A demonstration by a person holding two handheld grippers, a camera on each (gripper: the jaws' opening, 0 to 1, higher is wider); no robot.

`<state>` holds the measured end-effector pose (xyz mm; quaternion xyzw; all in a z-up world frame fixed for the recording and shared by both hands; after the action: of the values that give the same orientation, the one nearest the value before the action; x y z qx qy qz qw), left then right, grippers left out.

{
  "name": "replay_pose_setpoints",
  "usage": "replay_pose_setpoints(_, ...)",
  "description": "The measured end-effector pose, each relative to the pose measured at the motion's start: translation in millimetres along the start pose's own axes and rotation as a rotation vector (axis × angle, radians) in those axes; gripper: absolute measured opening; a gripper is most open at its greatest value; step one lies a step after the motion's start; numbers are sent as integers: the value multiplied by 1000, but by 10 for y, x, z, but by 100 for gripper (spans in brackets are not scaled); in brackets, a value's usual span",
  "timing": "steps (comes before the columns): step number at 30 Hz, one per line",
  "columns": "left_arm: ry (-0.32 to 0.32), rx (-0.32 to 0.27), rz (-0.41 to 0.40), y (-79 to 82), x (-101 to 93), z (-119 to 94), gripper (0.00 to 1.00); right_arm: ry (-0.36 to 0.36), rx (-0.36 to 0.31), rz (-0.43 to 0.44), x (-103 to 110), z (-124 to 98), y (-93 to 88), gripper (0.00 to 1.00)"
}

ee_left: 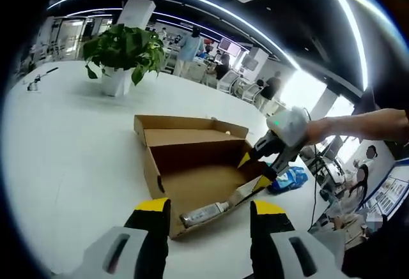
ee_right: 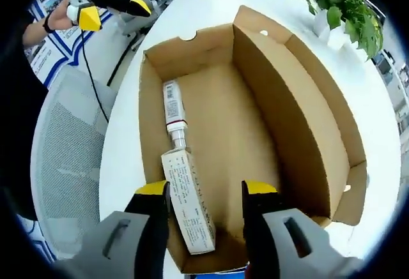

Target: Operate the shoe box by opening the lid, removing the specified soft item, and placing it in the target area until the item is outside and the box remains undamaged.

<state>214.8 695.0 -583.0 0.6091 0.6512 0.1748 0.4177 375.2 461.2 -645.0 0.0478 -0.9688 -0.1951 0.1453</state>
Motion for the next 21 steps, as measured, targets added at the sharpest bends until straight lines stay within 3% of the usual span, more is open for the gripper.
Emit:
replay_pose_setpoints(5,5,-2,1,13,24,2,51,-48,4,24,-64,-42,-31,56)
replay_pose_setpoints(9,6,-1,-1,3,32,4,51,-33,10,-27,29,-57,-19,47)
replay_pose_setpoints(14,-1,6,2,-26,-14,4,51,7,7,-34,65,19,8,44)
replay_pose_setpoints(17,-4,5,3,-24,-28,-1,51,9,44,-56,41,81,8,43)
replay_pose_setpoints(20,-3,3,5,-8,-29,-11,51,-22,143,-145,43,183,-38,40)
replay_pose_setpoints(21,-2,1,5,1,-23,-18,51,-14,132,-135,50,207,-26,37)
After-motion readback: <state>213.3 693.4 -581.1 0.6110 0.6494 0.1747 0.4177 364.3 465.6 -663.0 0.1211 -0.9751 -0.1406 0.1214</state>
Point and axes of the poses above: the point that each gripper's makers call its tool centre point, and the gripper's own axes: z roughly forward along the fingers, x roughly to its left, y roughly out of its top, the point moved 9 cm from there along -z, roughly backward along the fingers, and after that the axes turned 11 degrees about y, right-handed, at the moved point
